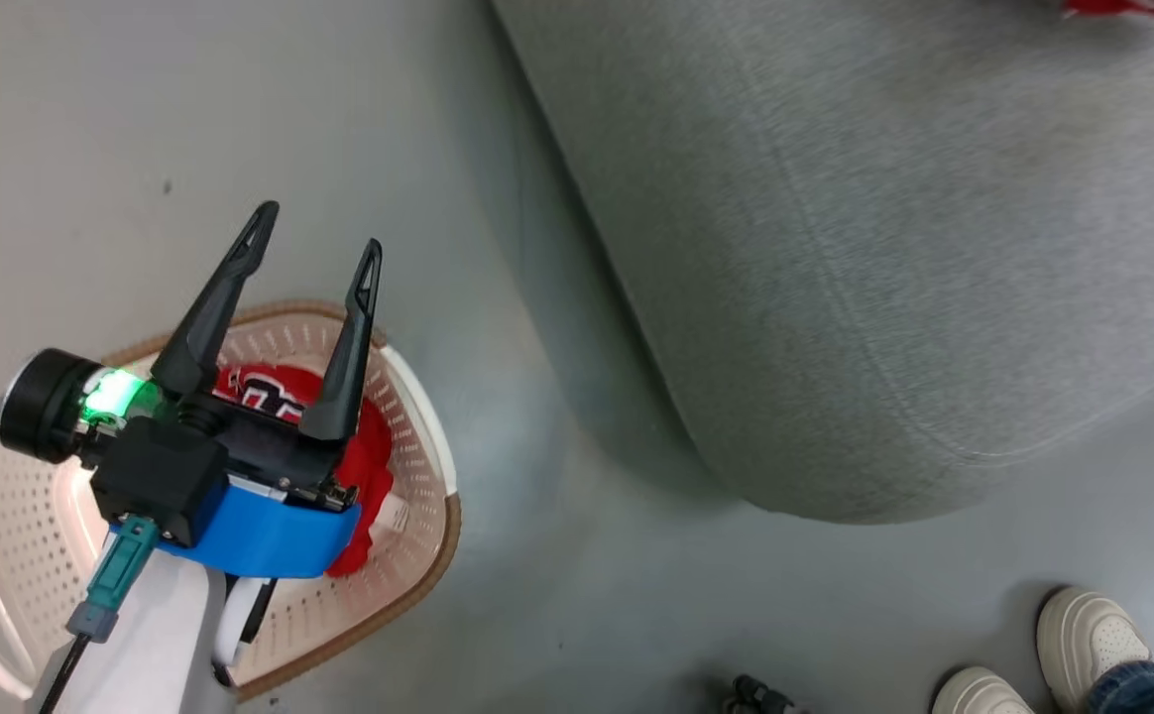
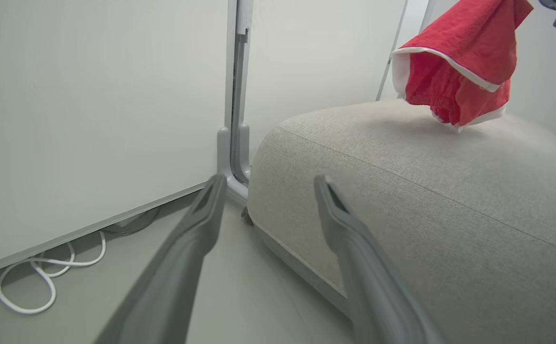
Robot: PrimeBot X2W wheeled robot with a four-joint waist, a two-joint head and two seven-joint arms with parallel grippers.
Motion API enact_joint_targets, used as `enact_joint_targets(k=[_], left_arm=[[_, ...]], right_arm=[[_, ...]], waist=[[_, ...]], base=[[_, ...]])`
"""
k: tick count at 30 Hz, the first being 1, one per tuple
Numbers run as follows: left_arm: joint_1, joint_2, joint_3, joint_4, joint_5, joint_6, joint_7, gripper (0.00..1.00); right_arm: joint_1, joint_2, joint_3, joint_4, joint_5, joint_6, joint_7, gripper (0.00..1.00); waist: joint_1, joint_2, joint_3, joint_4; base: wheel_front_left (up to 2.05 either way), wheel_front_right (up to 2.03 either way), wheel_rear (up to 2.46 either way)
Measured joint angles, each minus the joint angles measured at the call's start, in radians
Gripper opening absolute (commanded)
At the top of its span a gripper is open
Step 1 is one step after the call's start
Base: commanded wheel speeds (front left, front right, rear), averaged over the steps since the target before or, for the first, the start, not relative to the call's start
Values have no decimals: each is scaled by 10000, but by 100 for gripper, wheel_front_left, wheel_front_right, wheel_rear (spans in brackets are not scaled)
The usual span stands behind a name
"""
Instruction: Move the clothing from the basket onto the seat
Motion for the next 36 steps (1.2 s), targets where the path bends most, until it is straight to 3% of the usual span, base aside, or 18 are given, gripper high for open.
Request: enact_joint_targets(k=[7,16,17,18,19,28,36], left_arm=[[-249,140,-88,-326,52,0,127,100],[-293,311,-59,-489,88,52,290,100],[-295,309,-69,-489,86,58,293,100],[-307,307,-79,-487,86,61,293,100],[-326,307,-88,-485,86,65,290,100],[-416,194,-221,-142,-44,119,165,100],[-475,-441,-474,807,-362,121,-69,100]], right_arm=[[-354,-27,-1208,880,-901,2,-100,0],[-285,217,-1931,1973,-1900,2,-130,0],[-271,224,-1971,1921,-2019,2,-130,25],[-269,240,-2000,1877,-2107,2,-132,83],[-264,282,-2033,1845,-2163,2,-132,100],[-20,571,-2050,1885,-2349,2,-132,100],[1044,725,-1666,1956,-2042,0,-134,100]], waist=[[0,0,1074,580],[-1,0,1322,752],[-1,0,1304,753],[-1,0,1282,757],[-1,0,1260,762],[-2,0,912,855],[-3,0,25,1140]], base=[[0,0,0],[0,0,0],[0,0,0],[0,0,0],[0,0,0],[0,0,0],[0,0,0]])
